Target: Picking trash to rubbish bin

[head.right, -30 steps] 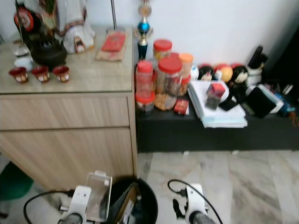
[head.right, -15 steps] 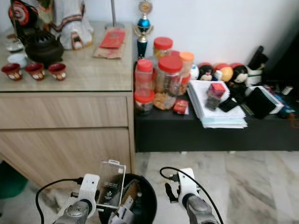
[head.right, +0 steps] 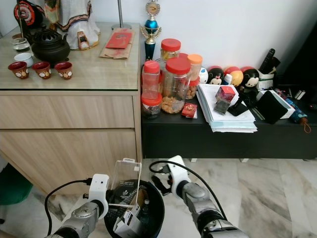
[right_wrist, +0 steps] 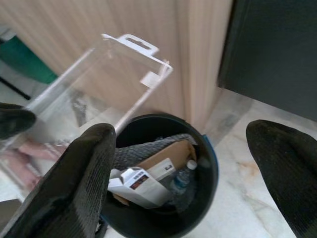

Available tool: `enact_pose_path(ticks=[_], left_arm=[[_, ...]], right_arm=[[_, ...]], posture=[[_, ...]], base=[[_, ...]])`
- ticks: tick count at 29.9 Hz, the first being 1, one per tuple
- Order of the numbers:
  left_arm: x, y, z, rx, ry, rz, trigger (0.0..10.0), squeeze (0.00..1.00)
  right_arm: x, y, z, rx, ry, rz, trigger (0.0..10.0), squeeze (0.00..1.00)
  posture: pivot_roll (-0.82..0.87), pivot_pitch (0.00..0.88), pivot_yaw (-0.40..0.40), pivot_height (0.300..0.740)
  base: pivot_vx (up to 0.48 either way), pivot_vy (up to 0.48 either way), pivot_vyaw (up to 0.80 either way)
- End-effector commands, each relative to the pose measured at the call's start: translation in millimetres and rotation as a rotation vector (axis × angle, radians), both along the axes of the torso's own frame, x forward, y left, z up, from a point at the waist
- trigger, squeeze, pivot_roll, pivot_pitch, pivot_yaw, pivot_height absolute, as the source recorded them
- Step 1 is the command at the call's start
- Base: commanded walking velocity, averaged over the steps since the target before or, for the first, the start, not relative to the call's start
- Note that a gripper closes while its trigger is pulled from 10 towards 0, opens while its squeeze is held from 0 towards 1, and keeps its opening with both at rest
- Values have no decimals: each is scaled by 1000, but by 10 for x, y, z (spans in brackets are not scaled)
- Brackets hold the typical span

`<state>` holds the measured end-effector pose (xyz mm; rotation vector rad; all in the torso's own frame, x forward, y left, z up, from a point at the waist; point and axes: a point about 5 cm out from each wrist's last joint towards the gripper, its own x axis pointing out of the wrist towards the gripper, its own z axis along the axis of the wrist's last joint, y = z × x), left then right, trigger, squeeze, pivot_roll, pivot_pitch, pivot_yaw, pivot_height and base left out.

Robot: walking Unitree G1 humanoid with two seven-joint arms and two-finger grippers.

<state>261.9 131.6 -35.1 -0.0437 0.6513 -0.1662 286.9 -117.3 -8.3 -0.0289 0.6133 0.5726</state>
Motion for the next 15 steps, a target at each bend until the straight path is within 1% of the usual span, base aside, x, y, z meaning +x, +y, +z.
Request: enact_pose_path(ticks=[1, 6, 7, 15], left_arm=[[7, -1, 3, -7, 3, 5, 10000, 0], [-11, 1, -10, -18, 8, 9, 10000, 0], [-17, 4, -14, -25, 10, 14, 10000, 1000], [-41, -12, -33, -46, 21, 11, 10000, 1000]], right_arm=[[61, 9, 64, -2, -26, 10, 10000, 0], [83, 24, 89, -5, -46, 15, 10000, 0], [82, 22, 87, -6, -43, 13, 10000, 0], [55, 8, 60, -21, -34, 25, 10000, 0]], posture=[[35, 80, -74, 740], [34, 78, -78, 740], [32, 76, -77, 740], [31, 70, -80, 740]], base=[[0, 0, 0], [0, 0, 0], [0, 0, 0], [0, 0, 0]])
